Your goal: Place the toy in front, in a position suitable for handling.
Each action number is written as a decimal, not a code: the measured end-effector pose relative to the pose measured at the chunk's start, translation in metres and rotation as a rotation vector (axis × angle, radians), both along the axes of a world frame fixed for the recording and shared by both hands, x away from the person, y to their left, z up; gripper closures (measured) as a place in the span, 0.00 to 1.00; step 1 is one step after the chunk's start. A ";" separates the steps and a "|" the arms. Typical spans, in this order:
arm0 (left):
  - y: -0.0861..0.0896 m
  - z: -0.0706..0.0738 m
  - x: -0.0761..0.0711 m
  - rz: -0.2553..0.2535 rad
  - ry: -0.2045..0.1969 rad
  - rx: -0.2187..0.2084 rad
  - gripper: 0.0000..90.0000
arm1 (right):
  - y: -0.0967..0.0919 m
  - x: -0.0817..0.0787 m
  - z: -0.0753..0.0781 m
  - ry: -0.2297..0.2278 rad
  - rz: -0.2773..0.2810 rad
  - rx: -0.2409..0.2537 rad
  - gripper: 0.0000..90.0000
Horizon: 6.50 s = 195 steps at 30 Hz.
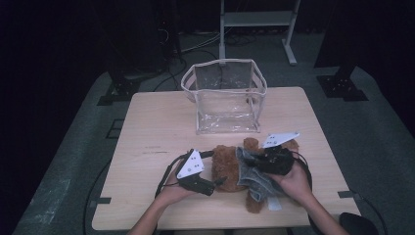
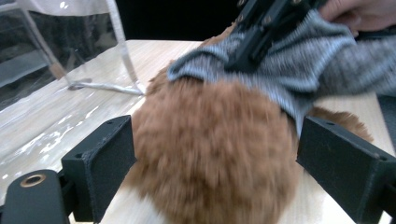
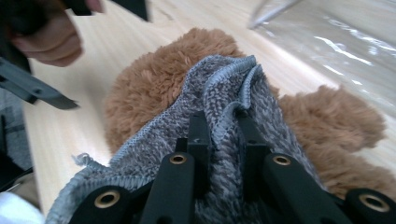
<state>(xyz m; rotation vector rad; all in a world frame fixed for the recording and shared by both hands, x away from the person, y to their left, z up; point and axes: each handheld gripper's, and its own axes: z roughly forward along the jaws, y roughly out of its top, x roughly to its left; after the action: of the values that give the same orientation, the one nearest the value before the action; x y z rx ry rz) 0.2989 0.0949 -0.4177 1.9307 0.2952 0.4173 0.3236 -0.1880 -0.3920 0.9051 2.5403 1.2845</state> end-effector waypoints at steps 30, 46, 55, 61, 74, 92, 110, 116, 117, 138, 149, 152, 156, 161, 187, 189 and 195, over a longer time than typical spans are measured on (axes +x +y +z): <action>-0.008 -0.007 0.002 0.038 0.026 0.050 0.11 | -0.018 0.014 0.017 0.028 -0.008 -0.049 0.87; -0.012 -0.011 0.000 0.019 0.026 0.088 0.17 | -0.018 0.002 0.030 -0.053 -0.007 -0.025 0.87; -0.003 -0.008 0.004 0.020 0.064 0.055 0.04 | -0.022 0.002 0.004 -0.003 -0.015 -0.007 0.87; 0.001 -0.007 0.004 -0.028 0.134 0.020 0.00 | -0.025 -0.029 -0.006 -0.045 0.016 0.012 0.87; -0.016 -0.008 0.002 -0.131 0.210 0.156 0.25 | -0.026 -0.056 -0.013 -0.063 0.040 0.039 0.87; 0.014 -0.003 0.009 -0.066 0.027 0.180 0.18 | -0.017 -0.006 0.002 -0.072 -0.024 0.067 0.87; 0.013 -0.006 -0.006 -0.066 -0.031 0.164 0.40 | -0.057 -0.019 0.003 -0.117 -0.121 0.059 0.87; 0.013 -0.005 -0.009 -0.071 -0.044 0.179 0.40 | -0.032 -0.030 0.008 -0.093 -0.027 0.103 0.86; 0.013 -0.006 -0.009 -0.069 -0.047 0.180 0.40 | -0.027 -0.030 0.007 -0.101 -0.018 0.080 0.86; 0.006 -0.010 -0.009 -0.014 -0.045 0.135 0.38 | -0.045 -0.007 0.005 -0.034 -0.043 0.174 0.87; 0.004 -0.011 -0.007 -0.010 -0.025 0.111 0.38 | -0.075 -0.016 -0.005 -0.034 -0.127 0.102 0.88; 0.001 -0.011 -0.008 -0.010 -0.028 0.109 0.38 | -0.070 -0.021 0.001 -0.045 -0.104 0.111 0.88; -0.003 -0.011 -0.010 -0.015 -0.045 0.121 0.38 | -0.044 -0.024 0.010 -0.070 -0.024 0.103 0.88; -0.002 -0.011 -0.011 -0.021 -0.050 0.123 0.38 | -0.026 -0.014 0.013 -0.064 -0.005 0.066 0.88; -0.003 -0.011 -0.010 -0.023 -0.056 0.127 0.38 | -0.029 -0.007 0.011 -0.100 -0.061 0.050 0.88; -0.003 -0.012 -0.010 -0.018 -0.052 0.121 0.38 | -0.029 -0.004 0.009 -0.102 -0.063 0.025 0.88; -0.006 -0.012 -0.011 0.003 -0.053 0.118 0.38 | -0.060 0.019 0.001 -0.078 -0.193 0.005 0.88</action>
<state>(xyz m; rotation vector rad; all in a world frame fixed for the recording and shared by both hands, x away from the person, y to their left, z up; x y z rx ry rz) 0.2880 0.0892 -0.4295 2.0312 0.2433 0.4964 0.3423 -0.2479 -0.3910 1.0508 2.3270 1.2433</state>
